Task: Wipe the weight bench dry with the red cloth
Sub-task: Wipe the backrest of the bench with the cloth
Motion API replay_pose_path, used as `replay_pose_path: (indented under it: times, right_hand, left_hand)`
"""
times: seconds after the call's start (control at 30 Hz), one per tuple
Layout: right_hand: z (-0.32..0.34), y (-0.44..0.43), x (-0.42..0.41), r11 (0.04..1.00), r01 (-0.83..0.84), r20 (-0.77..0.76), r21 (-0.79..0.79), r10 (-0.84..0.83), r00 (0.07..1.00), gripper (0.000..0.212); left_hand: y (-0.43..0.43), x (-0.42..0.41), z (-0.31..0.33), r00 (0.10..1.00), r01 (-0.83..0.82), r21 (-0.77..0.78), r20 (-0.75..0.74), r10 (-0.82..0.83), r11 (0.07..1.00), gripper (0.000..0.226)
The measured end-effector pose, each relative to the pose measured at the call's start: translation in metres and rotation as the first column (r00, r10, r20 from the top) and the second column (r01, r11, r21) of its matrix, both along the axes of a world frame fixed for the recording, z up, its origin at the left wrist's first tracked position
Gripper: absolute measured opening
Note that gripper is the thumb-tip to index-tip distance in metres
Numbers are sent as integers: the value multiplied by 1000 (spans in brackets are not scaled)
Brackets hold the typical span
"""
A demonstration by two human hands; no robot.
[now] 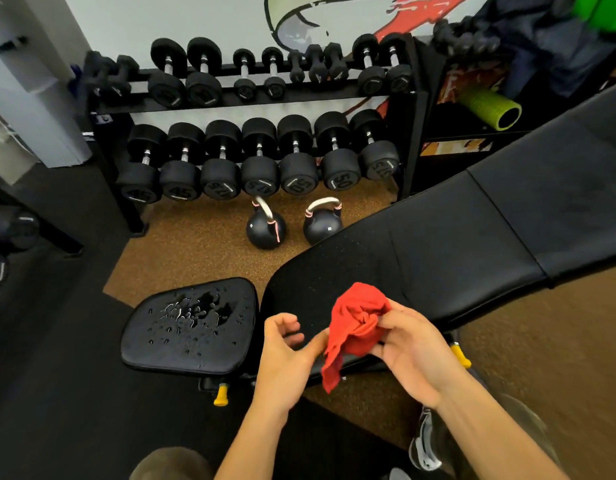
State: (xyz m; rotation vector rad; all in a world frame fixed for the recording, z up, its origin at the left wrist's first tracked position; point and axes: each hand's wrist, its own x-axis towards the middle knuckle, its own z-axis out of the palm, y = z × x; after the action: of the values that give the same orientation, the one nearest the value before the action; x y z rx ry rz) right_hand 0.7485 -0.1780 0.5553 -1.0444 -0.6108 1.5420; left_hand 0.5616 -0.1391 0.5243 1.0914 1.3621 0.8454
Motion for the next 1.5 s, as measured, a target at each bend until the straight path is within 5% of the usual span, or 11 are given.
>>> replay_pose_path:
  times: [0.13,0.3,0.4,0.5,0.6,0.7,0.87,1.0,1.13,1.27,1.5]
  right_hand:
    - [8,-10,-7,1000,22,23,9,-22,999,38]
    - [8,-21,-21,997,79,17,-12,-79,997,34]
    - [3,-27,-31,993,119,308,-13,-109,945,26]
    - [-3,-30,-30,990,116,663,78,-139,736,22]
    - [-6,-31,-6,997,17,827,72,-69,558,35]
    - [-6,-28,33,991,50,949,120,-130,286,39]
    - [13,3,101,939,-15,916,343,-338,-216,33]
    - [34,33,147,933,-186,816,308,-360,-453,30]
    - [39,52,167,935,-312,754,168,-326,-570,27]
    - [32,56,172,927,-367,714,76,-307,-629,25]
    - [29,56,165,953,-293,691,84,-267,-672,39]
  left_hand:
    - [-18,-1,17,977,143,192,128,-169,971,34]
    - [-34,5,28,911,320,253,182,-370,913,42]
    - [-39,12,26,938,257,236,174,-301,937,38]
    - [-35,16,19,966,147,187,183,-181,971,31]
    - [-23,21,8,983,61,129,166,-83,990,26]
    - [-10,32,1,986,49,95,155,-64,994,28]
    - [10,75,2,973,205,176,70,-220,963,16]
    - [27,118,5,957,289,183,-54,-284,940,29]
    - [28,133,-2,920,338,344,-317,-231,876,21]
    - [17,125,-17,846,471,351,-440,-301,809,47]
    - [51,152,-9,886,346,373,-433,-169,861,29]
